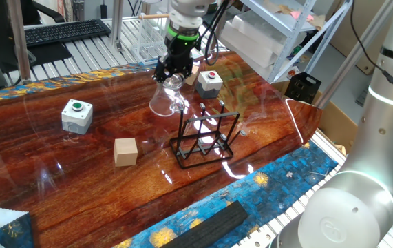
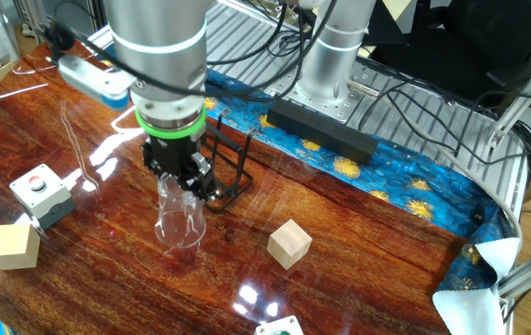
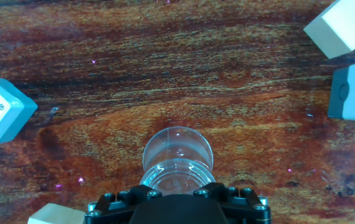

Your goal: Take the cup off the cup rack

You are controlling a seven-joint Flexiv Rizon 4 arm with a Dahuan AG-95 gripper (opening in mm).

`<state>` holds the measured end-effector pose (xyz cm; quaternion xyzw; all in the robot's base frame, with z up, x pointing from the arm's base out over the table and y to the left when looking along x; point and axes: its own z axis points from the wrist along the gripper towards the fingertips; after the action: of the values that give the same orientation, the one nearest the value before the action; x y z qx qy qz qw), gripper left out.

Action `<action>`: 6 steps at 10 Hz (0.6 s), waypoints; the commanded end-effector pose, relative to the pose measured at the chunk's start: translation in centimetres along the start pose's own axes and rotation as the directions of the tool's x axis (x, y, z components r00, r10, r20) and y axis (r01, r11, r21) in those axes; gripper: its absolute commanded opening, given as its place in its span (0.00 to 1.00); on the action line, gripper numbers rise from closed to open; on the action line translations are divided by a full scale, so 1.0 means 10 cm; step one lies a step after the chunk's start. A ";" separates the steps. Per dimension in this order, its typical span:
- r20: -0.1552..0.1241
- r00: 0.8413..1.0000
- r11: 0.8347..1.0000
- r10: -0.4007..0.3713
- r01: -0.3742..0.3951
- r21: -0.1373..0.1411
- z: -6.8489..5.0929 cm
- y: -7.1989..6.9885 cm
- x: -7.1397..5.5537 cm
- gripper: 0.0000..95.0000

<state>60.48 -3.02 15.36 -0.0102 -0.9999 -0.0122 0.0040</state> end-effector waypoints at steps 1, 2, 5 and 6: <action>0.001 1.000 1.000 -0.005 0.005 0.000 0.04 0.02 -0.01 0.00; 0.002 1.000 1.000 -0.004 0.004 0.000 0.06 0.02 -0.01 0.00; 0.007 1.000 1.000 0.001 -0.001 -0.001 0.18 0.05 -0.01 0.00; 0.003 1.000 1.000 -0.002 0.002 -0.004 0.20 0.06 -0.01 0.00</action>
<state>60.38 -2.26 13.12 -0.0103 -0.9998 -0.0152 0.0020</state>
